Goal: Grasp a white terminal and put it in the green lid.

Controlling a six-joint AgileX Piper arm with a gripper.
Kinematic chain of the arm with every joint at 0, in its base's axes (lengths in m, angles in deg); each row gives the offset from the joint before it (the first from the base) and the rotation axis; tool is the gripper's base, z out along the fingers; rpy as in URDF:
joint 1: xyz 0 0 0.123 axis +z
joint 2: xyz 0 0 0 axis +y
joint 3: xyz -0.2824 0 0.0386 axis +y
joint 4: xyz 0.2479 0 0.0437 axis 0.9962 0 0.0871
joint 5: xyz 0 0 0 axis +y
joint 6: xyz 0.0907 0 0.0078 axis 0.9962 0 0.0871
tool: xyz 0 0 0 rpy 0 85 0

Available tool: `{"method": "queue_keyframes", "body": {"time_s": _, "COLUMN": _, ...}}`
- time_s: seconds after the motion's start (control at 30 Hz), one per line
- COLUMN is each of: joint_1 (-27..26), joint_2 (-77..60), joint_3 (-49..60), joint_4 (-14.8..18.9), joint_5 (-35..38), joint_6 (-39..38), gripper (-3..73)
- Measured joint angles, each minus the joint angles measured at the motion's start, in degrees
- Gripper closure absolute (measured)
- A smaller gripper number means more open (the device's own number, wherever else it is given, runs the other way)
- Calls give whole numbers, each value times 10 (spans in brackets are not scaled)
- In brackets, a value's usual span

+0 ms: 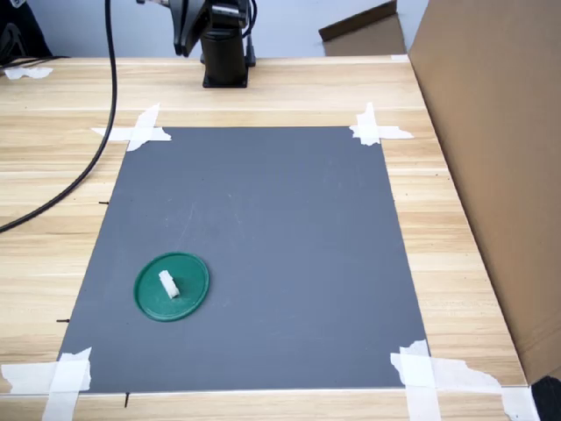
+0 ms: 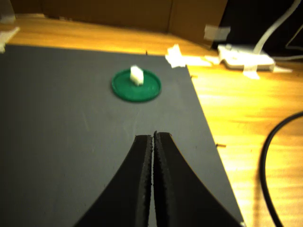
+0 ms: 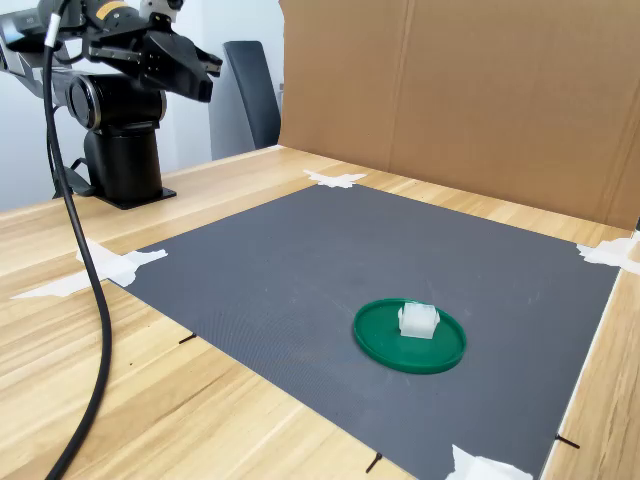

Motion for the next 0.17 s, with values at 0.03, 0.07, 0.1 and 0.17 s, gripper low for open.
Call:
{"method": "queue_keyframes", "body": {"time_s": 0.03, "joint_1": 0, "joint_2": 0, "joint_3": 11, "joint_4": -2, "joint_5": 1, "joint_6": 0, "gripper": 719}}
{"method": "queue_keyframes", "body": {"time_s": 0.07, "joint_1": 0, "joint_2": -1, "joint_3": 16, "joint_4": -2, "joint_5": 3, "joint_6": 0, "gripper": 719}}
{"method": "queue_keyframes", "body": {"time_s": 0.1, "joint_1": 0, "joint_2": -1, "joint_3": 23, "joint_4": -3, "joint_5": 5, "joint_6": 0, "gripper": 721}}
{"method": "queue_keyframes", "body": {"time_s": 0.17, "joint_1": 0, "joint_2": -1, "joint_3": 26, "joint_4": -4, "joint_5": 6, "joint_6": 0, "gripper": 721}}
